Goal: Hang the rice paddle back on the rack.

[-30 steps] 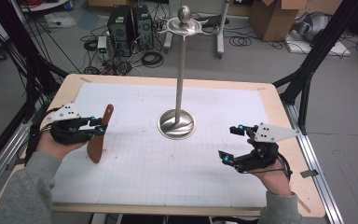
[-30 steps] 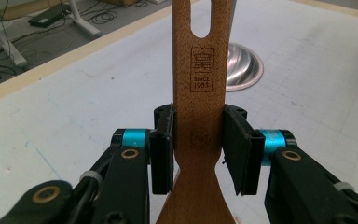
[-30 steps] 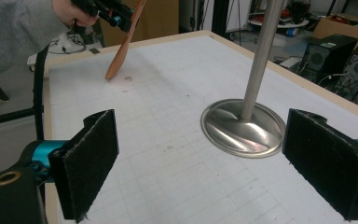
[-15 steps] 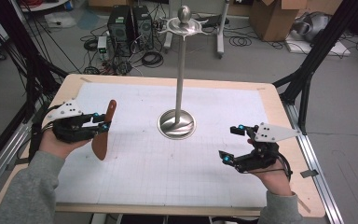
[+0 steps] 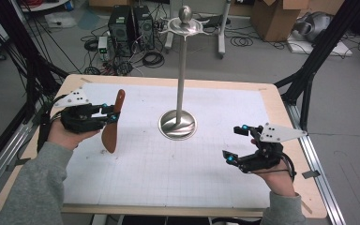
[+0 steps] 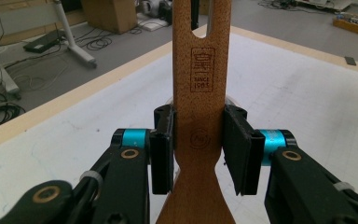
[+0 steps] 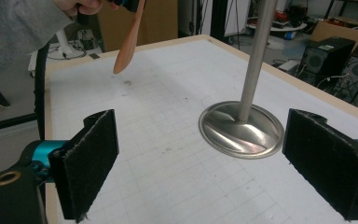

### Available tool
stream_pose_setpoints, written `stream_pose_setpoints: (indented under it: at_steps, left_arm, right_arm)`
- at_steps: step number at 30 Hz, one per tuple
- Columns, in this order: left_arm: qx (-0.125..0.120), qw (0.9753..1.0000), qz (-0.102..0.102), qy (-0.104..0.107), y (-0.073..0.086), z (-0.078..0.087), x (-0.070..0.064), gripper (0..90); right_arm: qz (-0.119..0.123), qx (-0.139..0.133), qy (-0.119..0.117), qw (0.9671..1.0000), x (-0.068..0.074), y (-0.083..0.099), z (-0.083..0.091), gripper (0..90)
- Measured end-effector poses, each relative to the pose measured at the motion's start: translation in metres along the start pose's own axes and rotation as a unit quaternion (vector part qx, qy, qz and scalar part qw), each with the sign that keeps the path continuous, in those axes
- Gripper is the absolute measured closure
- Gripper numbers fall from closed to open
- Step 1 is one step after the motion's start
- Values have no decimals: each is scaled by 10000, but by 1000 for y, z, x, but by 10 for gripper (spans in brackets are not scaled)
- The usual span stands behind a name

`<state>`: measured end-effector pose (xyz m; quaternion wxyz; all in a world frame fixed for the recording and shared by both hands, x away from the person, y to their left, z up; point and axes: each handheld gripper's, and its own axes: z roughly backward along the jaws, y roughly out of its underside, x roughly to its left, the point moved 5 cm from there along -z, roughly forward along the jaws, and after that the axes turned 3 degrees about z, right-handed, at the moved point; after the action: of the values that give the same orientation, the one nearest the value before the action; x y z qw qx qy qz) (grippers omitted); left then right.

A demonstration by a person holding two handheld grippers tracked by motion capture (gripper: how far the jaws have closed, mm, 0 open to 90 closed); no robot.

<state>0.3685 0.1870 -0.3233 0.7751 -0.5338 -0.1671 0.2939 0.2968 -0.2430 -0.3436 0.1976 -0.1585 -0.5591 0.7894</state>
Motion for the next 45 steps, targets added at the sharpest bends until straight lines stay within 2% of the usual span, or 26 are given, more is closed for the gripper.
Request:
stream_pose_setpoints:
  at_steps: [5, 9, 23, 28, 32, 41, 45]
  left_arm:
    - [-55, 10000, -29, 47, -13, -2, -1, 651]
    - [-120, 9998, -112, -75, -23, -3, 0, 651]
    - [-159, 9998, -135, -40, -52, -15, 5, 651]
    - [-150, 9997, -155, -84, -67, -19, 7, 651]
    - [-212, 9992, -272, -185, -79, -20, 6, 651]
    - [-292, 9992, -238, -125, -105, -19, 7, 651]
    - [-316, 9992, -203, -126, -114, -19, 9, 651]
  right_arm:
    - [-38, -66, 41, 10000, -4, 1, 4, 94]
    - [-64, -119, 40, 9999, -5, 1, 6, 94]
    - [-95, -245, -30, 9997, -9, 0, 7, 94]
    - [-103, -284, -64, 9995, -11, -1, 6, 95]
    - [-119, -257, -91, 9996, -10, 0, 5, 94]
    - [-134, -159, -81, 9998, -11, 2, 3, 94]
    - [-138, -203, -79, 9997, -12, 1, 4, 94]
